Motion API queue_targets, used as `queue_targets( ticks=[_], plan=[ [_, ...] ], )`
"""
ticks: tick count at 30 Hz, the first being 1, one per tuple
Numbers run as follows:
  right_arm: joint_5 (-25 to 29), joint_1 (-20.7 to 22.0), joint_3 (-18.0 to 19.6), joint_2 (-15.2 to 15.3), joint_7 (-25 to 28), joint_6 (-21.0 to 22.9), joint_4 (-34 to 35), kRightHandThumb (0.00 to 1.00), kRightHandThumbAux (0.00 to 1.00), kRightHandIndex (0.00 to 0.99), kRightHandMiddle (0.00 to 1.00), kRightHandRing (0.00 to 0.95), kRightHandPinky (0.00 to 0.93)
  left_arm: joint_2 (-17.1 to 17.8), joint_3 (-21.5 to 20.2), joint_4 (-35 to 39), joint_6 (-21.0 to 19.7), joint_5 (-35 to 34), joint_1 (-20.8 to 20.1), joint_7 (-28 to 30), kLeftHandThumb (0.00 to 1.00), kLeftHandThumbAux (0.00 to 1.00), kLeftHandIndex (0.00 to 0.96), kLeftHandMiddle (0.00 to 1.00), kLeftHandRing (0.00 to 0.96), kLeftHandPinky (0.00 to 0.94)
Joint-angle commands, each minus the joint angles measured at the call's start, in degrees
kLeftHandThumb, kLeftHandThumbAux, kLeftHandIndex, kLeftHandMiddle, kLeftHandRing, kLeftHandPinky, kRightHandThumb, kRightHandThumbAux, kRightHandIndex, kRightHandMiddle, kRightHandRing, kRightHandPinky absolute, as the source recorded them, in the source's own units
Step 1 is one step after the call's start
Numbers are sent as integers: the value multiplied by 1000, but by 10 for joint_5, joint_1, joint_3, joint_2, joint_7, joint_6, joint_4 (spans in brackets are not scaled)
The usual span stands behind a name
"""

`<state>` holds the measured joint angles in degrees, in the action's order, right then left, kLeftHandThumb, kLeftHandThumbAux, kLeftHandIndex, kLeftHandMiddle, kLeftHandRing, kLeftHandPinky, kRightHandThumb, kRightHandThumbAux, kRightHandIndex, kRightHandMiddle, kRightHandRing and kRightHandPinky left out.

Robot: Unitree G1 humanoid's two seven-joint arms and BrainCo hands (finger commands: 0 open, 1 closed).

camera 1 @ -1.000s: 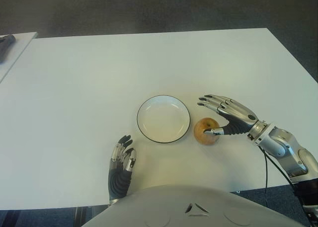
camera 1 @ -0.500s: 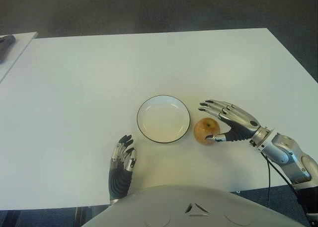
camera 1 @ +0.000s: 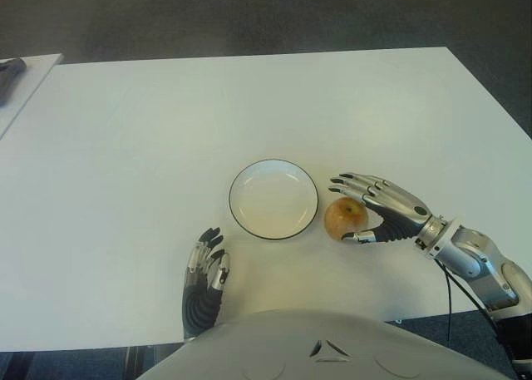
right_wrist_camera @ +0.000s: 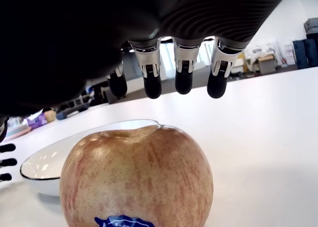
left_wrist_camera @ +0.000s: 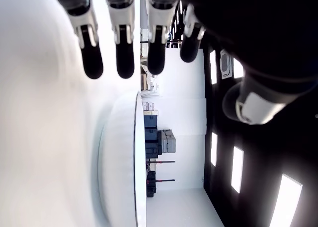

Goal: Put the apples into the plate.

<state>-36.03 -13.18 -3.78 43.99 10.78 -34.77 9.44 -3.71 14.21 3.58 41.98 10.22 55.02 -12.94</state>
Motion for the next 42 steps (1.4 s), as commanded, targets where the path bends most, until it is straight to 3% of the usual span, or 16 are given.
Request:
queue_targets(
  ticks=[1,21,42],
  plan=[
    [-9,-5,-9,1,11,3,0,236,220,0,0,0,0,-1,0,0,0,6,1,0,155,493,144,172,195,233],
    [-39,10,-51,-17,17,21,-25,221,229,0,0,0,0,3,10,6,2,-8,9,7,165,494,148,180,205,242],
    [-75,58,-91,-31,-50,3,-104,214,297,0,0,0,0,-3,13,26,-1,-5,24,5,181,489,154,181,200,230]
  ],
)
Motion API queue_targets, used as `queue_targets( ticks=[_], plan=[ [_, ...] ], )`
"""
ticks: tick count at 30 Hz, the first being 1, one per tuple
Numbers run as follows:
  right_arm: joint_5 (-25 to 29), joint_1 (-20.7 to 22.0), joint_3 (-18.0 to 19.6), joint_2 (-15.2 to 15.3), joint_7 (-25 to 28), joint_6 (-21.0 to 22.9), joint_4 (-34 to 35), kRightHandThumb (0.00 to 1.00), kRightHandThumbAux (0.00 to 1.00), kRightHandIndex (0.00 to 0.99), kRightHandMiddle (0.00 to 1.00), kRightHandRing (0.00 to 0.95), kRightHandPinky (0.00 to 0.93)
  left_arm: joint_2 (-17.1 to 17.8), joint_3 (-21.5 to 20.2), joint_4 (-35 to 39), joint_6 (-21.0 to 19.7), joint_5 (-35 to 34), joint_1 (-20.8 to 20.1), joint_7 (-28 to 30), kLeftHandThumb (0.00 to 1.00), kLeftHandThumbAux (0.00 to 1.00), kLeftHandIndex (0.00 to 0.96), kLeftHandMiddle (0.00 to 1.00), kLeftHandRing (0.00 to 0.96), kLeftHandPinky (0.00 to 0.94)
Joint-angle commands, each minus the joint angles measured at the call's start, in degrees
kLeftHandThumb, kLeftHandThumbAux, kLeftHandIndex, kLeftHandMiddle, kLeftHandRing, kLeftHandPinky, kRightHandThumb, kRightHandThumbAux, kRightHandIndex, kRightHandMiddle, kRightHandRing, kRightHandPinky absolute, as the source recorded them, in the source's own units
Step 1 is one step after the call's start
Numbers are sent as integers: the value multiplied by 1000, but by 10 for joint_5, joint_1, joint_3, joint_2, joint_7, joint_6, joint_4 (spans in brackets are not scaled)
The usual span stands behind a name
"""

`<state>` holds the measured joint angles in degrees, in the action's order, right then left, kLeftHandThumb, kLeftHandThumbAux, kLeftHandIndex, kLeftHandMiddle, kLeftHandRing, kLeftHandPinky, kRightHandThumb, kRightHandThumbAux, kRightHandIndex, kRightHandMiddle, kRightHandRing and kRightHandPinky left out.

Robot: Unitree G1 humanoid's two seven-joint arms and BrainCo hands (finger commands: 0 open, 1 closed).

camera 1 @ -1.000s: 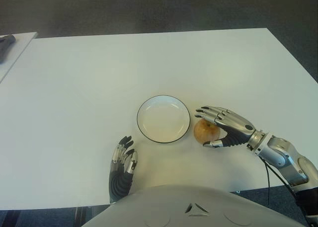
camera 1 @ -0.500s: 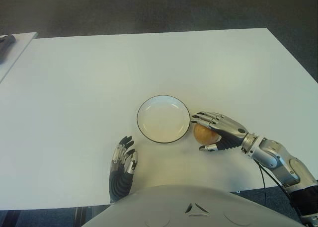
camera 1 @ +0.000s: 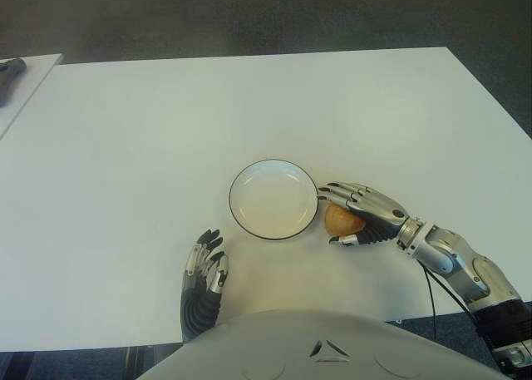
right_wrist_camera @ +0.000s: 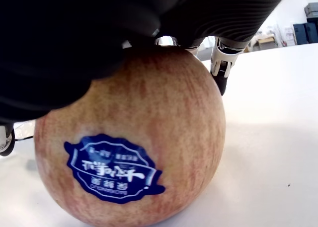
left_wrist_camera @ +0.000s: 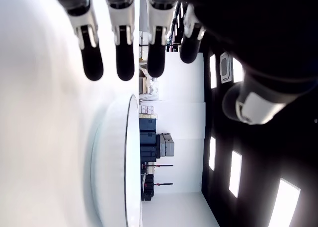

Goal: Put the apples into the plate.

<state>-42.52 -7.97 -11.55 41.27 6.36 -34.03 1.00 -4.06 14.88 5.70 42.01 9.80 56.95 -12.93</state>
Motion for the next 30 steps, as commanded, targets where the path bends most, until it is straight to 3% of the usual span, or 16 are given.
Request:
queue_targets(
  ticks=[1,13,17,19,22,24,27,30],
  plan=[
    [-11,8,-14,-4,-8,-4,-22,213,302,0,0,0,0,1,7,6,-3,-1,5,5,182,487,153,179,197,228],
    [-7,23,-25,-14,-38,1,-53,254,358,0,0,0,0,5,4,5,6,-2,7,5,181,501,148,174,192,231],
    [-5,34,-27,-28,-71,-8,-82,307,385,11,55,37,0,4,2,3,10,-1,6,3,173,512,148,172,192,231],
    [-6,36,-27,-33,-86,-11,-90,344,401,99,131,99,20,4,1,3,10,0,8,3,171,516,146,172,191,228],
    [-12,39,-27,-37,-106,-13,-99,402,427,215,285,236,114,2,3,5,10,-4,12,3,174,519,145,171,191,231],
    [-20,42,-27,-40,-125,-15,-105,463,449,314,424,388,282,1,5,6,8,-11,13,4,183,517,147,173,192,235],
    [-30,46,-27,-44,-148,-14,-110,525,464,414,531,508,445,-1,6,7,7,-23,13,6,196,512,150,175,195,241],
    [-34,48,-28,-44,-157,-13,-109,649,622,426,600,578,553,-1,6,5,9,-28,13,7,203,508,150,176,195,241]
  ],
)
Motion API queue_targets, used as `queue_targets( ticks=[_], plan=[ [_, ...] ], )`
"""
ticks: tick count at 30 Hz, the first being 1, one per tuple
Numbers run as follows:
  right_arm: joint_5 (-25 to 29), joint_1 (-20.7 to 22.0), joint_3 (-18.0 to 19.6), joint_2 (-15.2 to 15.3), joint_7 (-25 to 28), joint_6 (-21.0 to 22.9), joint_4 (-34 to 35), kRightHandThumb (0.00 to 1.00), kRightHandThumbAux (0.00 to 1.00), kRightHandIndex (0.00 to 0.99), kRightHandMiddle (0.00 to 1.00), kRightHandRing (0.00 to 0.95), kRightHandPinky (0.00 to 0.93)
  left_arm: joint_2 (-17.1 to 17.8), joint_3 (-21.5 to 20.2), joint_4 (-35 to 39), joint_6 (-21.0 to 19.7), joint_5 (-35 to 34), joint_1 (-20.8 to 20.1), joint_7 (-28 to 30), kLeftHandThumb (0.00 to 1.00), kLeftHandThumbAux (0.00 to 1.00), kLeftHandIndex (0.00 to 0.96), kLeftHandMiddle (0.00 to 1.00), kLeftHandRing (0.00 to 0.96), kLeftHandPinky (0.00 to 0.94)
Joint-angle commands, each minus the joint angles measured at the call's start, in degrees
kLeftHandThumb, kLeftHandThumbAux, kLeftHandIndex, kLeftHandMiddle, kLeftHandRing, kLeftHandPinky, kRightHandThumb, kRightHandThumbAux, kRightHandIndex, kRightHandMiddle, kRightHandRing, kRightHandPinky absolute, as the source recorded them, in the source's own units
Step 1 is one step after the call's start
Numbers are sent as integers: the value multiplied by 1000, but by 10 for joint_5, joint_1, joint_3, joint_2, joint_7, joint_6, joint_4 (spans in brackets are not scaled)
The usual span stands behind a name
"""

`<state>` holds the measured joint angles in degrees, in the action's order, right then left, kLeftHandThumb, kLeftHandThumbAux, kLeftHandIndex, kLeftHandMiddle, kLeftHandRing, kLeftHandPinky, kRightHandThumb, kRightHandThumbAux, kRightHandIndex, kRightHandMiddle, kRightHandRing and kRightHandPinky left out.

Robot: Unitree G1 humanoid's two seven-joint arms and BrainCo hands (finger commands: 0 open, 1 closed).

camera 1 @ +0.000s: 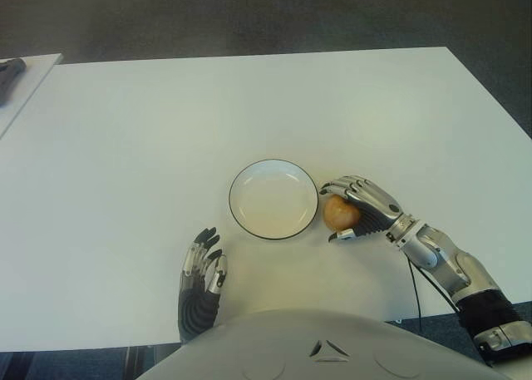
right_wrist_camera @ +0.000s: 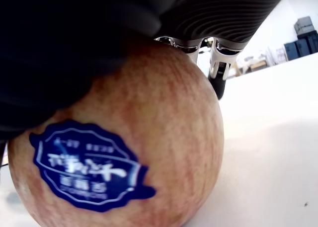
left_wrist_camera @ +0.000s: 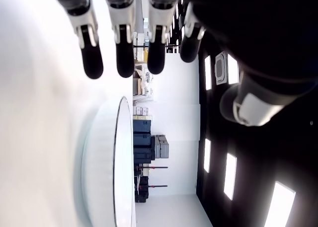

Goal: Put the apples into the plate.

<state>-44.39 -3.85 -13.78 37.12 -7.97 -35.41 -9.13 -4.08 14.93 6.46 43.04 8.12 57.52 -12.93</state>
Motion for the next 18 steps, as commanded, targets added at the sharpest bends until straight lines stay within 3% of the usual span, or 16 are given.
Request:
queue_targets(
  ticks=[1,3,18],
  plan=[
    [-16,6,-5,-1,-14,3,-4,662,637,428,611,588,569,-1,6,-3,-1,-12,7,6,204,507,150,176,195,241],
    [-16,5,-4,0,-14,5,2,696,674,433,654,631,624,-2,6,-4,-1,-13,7,6,205,501,151,178,197,244],
    [35,-6,2,-18,12,28,14,738,705,441,766,747,731,0,2,-17,10,-28,-6,14,217,492,165,192,213,252]
  ],
)
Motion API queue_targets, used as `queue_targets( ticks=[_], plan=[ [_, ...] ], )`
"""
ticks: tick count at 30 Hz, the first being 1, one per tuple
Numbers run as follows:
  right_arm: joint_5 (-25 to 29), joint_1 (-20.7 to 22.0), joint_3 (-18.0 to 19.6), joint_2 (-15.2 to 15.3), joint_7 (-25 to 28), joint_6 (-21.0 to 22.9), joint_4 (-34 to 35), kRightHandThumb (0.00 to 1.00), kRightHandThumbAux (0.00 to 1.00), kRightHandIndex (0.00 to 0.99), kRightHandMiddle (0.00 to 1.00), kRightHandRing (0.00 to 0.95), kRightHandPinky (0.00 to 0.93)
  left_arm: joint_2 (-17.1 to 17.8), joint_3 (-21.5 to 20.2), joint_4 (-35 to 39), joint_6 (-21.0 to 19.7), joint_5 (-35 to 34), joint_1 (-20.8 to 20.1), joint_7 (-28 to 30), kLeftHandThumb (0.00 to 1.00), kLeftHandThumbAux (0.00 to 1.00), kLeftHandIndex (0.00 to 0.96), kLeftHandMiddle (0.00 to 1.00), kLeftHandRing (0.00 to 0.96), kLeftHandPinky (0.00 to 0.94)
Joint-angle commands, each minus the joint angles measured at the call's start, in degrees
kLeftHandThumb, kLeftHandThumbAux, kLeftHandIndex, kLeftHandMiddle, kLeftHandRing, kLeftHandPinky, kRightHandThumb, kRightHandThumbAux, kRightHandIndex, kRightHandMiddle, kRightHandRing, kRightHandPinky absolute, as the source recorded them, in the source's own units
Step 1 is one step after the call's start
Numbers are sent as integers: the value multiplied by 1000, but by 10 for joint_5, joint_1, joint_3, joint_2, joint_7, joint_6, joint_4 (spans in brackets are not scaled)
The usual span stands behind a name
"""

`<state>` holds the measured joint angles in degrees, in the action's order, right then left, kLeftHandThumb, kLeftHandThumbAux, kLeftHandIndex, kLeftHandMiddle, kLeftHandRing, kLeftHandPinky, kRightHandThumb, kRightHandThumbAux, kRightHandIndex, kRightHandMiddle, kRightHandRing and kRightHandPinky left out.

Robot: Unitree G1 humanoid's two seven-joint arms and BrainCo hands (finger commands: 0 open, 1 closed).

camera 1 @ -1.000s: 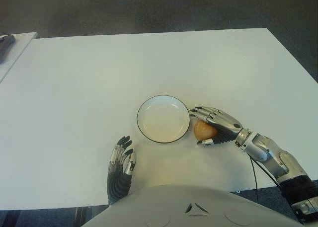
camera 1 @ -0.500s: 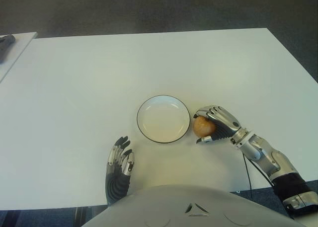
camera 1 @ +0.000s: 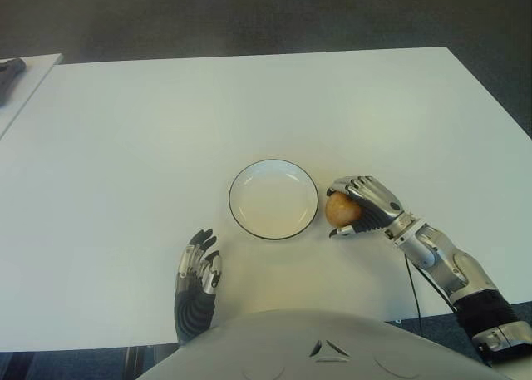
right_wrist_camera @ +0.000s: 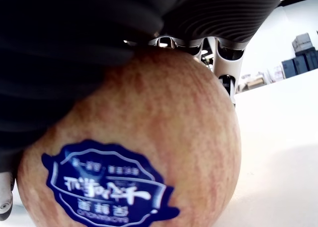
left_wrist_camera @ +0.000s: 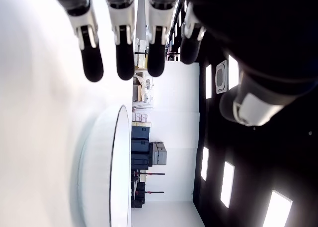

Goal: Put the apples into the plate.

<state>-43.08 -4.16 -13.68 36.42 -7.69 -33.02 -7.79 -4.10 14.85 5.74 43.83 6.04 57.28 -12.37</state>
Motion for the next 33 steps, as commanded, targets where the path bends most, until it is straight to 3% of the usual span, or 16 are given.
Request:
queue_targets(
  ticks=[1,13,27,33],
  plan=[
    [27,-4,1,-13,10,3,1,739,705,441,767,749,735,0,2,-11,4,-8,-5,9,218,492,165,192,213,252],
    [66,-3,7,-28,22,-1,-3,745,706,441,809,800,809,-3,-1,-24,14,-24,-14,16,218,490,164,189,209,256],
    [42,13,13,-32,-14,-25,-2,744,707,440,884,875,878,-2,-7,-30,11,-13,-24,13,200,488,161,179,201,246],
    [59,35,23,-38,6,-12,27,745,708,439,909,890,884,-3,-15,-33,15,7,-28,8,183,488,157,181,203,243]
  ],
)
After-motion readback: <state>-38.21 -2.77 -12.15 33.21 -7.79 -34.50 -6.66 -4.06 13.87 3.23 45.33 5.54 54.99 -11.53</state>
